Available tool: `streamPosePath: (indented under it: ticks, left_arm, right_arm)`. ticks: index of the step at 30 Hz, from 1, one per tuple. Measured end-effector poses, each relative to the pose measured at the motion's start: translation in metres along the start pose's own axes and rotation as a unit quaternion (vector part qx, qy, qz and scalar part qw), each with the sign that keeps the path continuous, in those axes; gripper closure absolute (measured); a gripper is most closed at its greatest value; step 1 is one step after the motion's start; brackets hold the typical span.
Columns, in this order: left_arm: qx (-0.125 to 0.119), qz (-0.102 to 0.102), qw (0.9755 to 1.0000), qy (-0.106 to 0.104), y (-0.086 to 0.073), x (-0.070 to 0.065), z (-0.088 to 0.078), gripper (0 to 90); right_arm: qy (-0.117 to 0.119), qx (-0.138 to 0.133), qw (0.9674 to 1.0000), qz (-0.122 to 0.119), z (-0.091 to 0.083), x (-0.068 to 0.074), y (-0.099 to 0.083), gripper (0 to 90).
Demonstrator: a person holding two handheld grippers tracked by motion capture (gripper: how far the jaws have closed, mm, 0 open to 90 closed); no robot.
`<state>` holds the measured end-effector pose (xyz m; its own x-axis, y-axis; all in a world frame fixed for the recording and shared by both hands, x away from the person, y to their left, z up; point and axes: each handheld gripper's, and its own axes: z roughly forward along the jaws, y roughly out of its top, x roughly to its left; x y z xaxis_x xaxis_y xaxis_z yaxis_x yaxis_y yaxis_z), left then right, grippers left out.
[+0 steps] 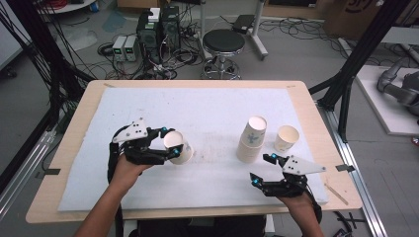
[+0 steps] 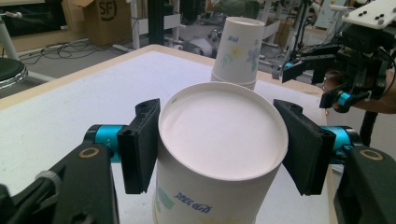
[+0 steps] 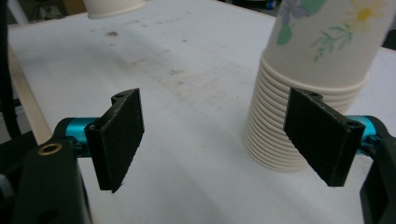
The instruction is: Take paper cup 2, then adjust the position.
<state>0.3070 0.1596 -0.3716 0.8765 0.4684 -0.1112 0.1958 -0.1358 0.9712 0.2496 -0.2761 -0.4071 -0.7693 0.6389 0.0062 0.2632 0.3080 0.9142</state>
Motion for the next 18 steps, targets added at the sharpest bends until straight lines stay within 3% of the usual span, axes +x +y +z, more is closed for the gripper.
streamPosePath:
  ticks: [9, 18]
  left_arm:
    - [-0.006, -0.014, 0.9999, 0.005, -0.017, -0.001, -0.01, 35.1]
    - [-0.009, -0.007, 0.9999, 0.004, -0.014, -0.006, -0.014, 35.0]
  right_arm:
    - [0.027, 0.015, 0.9994, -0.015, 0.013, 0.008, 0.004, 19.3]
    - [0.056, 0.011, 0.9981, -0.023, 0.022, 0.013, 0.014, 19.3]
